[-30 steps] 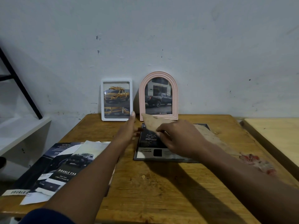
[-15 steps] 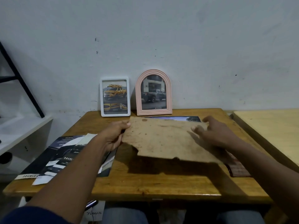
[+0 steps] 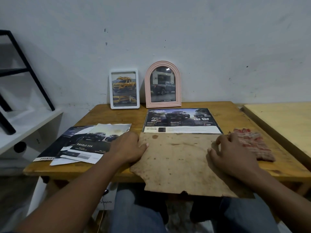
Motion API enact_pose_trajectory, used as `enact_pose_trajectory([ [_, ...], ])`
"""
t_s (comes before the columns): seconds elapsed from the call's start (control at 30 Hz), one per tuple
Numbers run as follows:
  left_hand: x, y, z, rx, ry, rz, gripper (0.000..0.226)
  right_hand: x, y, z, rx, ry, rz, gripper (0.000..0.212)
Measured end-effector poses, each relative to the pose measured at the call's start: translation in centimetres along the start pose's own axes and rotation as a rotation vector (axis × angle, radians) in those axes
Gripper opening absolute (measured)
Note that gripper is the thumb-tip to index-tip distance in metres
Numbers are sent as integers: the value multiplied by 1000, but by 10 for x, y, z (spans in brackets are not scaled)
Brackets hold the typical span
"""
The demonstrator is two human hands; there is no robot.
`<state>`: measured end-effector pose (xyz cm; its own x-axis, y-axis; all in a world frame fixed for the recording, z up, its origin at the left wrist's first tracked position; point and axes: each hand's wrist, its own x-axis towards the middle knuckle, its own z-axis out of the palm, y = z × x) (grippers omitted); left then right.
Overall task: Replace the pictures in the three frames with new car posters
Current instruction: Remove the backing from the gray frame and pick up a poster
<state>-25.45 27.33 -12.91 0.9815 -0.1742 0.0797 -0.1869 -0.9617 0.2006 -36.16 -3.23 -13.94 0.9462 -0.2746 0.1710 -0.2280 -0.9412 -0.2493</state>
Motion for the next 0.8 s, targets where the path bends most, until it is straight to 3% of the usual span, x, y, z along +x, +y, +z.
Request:
enact_pose_trajectory([
  [0.27, -14, 14, 13, 296, 118, 99, 57, -7, 5, 9, -199, 86, -66, 48],
  [0.47, -5, 19, 27, 228, 187, 130, 47, 13, 1, 15, -290, 109, -135, 42],
  [0.6, 9, 17, 22, 114, 232, 143, 44, 53, 7, 6, -103, 124, -12, 45],
  [0.8, 60, 33, 22, -115, 126, 152, 63, 105, -1, 15, -114, -67, 189, 61],
])
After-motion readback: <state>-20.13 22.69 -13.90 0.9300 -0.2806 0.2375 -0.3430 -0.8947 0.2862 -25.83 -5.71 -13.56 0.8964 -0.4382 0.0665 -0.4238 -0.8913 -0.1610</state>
